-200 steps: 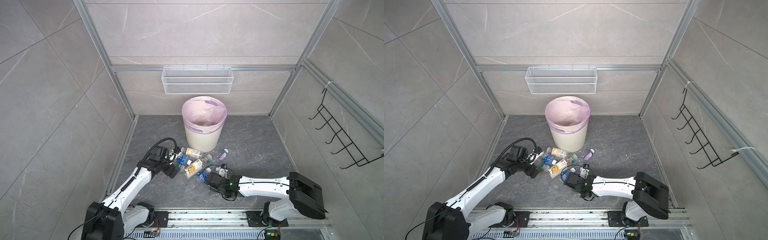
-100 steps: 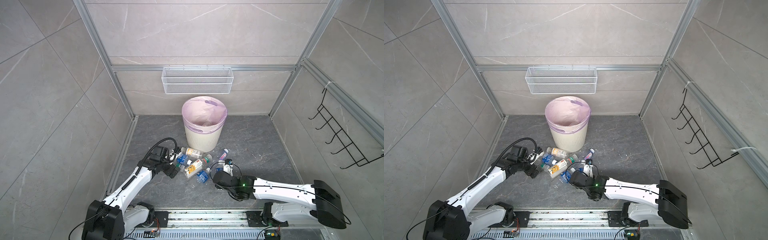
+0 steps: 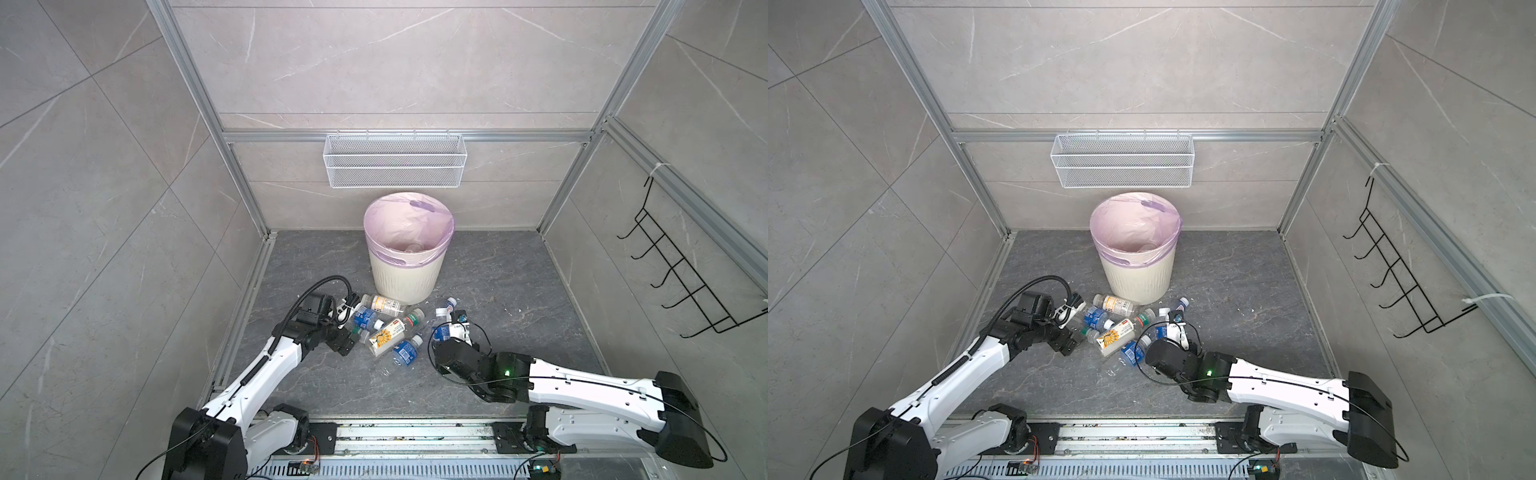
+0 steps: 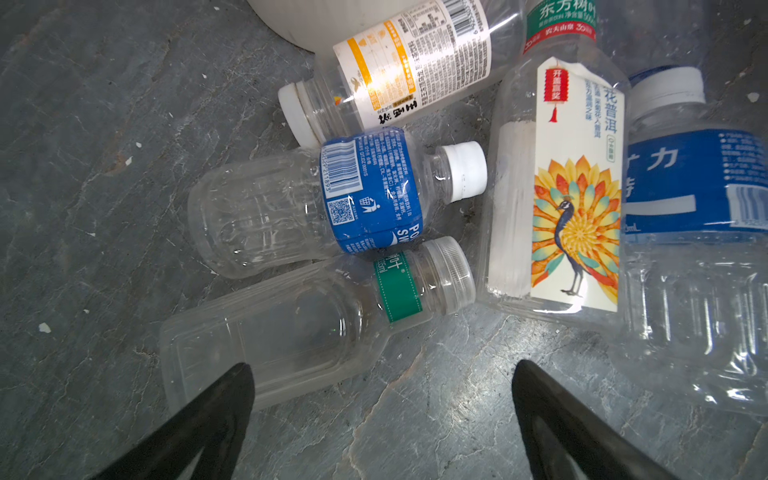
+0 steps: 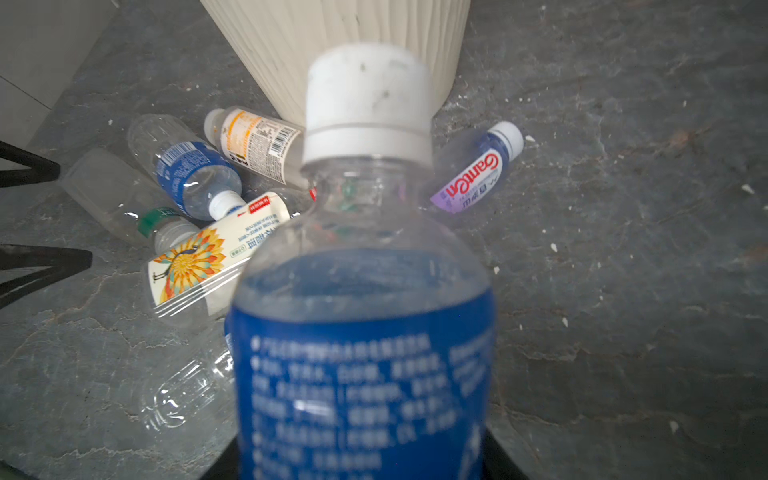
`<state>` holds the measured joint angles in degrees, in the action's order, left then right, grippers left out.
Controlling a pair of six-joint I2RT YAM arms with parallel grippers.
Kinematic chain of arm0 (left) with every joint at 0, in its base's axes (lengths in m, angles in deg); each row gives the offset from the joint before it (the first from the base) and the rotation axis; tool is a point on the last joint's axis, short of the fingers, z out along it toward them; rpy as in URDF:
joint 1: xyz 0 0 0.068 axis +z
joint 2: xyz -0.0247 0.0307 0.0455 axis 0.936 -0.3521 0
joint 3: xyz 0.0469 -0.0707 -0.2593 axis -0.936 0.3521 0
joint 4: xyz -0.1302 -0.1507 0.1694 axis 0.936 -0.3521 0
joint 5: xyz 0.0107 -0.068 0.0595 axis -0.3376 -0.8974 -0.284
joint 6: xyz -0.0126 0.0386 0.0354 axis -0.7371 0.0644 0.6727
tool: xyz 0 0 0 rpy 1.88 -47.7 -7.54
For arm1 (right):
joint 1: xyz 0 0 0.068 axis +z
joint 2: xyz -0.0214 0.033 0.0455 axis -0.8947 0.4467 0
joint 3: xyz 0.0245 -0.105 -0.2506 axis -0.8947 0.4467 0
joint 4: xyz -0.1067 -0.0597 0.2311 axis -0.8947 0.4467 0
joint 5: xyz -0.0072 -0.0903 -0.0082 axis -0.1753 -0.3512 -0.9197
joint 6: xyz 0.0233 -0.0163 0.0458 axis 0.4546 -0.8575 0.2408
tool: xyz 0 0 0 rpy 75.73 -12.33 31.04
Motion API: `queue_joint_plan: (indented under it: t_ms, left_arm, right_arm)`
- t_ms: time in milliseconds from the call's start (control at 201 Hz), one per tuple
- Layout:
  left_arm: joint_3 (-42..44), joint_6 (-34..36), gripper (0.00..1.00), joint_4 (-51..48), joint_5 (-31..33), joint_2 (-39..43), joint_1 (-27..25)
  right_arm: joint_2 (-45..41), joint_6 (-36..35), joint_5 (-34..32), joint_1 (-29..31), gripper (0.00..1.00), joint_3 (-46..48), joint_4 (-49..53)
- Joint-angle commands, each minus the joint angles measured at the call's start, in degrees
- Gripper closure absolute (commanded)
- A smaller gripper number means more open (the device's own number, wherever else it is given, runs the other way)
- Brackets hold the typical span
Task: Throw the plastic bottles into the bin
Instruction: 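Lift the blue-labelled water bottle with the right gripper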
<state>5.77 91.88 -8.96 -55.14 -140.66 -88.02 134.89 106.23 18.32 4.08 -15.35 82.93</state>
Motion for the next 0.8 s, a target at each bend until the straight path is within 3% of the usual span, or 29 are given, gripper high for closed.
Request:
queue_joint_plan:
  t_ms: [0, 548, 792]
  left_arm:
    - [-0.04, -1.73, 0.01, 1.81, -3.01, 2.09, 0.87]
    - [0.94, -2.56, 0.00, 3.87, -1.80, 2.78, 1.90]
    - [1.05, -2.14, 0.00, 3.00, -2.41, 2.88, 1.93]
  right_arm:
    - [-2.08, -5.37, -3.02, 0.48, 0.46, -2.71, -1.46]
    - [-3.17, -17.01, -7.14, 0.74, 0.47, -12.37, -1.91]
    - [0.84, -25.67, -7.62, -0.48, 0.49, -23.05, -2.66]
